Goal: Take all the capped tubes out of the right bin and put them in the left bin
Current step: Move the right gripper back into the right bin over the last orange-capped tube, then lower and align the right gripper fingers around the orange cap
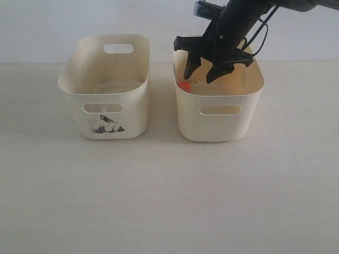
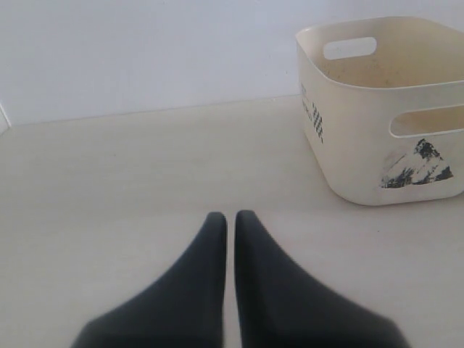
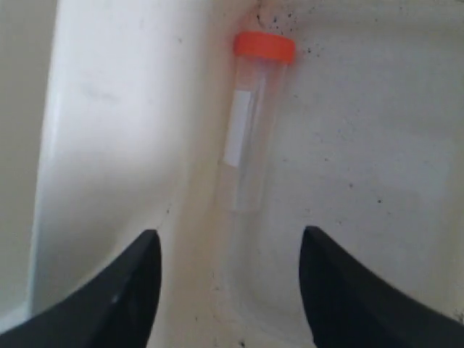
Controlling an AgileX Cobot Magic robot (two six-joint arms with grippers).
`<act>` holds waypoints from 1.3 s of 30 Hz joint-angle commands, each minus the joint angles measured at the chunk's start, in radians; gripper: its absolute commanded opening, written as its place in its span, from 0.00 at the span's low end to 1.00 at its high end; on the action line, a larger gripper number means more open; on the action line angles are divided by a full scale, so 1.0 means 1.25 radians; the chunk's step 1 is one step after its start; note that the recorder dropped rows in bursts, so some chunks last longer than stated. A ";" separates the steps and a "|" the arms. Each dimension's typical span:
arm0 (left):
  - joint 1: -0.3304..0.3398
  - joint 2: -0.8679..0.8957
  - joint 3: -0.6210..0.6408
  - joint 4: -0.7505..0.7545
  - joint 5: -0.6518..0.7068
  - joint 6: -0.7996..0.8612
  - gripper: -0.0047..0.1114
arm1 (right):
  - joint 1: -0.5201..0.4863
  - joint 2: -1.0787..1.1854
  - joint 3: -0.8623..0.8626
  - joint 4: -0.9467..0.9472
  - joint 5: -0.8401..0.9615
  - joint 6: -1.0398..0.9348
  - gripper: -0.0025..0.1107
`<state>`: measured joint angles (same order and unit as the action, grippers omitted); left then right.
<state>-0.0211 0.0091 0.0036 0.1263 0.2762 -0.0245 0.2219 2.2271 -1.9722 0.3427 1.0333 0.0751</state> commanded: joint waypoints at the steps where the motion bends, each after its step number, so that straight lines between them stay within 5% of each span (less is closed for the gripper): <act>1: 0.001 -0.002 -0.003 -0.005 -0.012 -0.009 0.08 | -0.003 0.014 -0.001 0.010 -0.075 0.028 0.51; 21: 0.001 -0.002 -0.003 -0.005 -0.012 -0.009 0.08 | -0.014 0.088 -0.001 0.075 -0.224 0.077 0.51; 39: 0.001 -0.002 -0.003 -0.005 -0.012 -0.009 0.08 | -0.070 0.128 -0.004 0.254 -0.222 -0.045 0.51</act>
<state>-0.0211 0.0091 0.0036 0.1263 0.2762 -0.0245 0.1312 2.3775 -1.9722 0.6463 0.7596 0.0328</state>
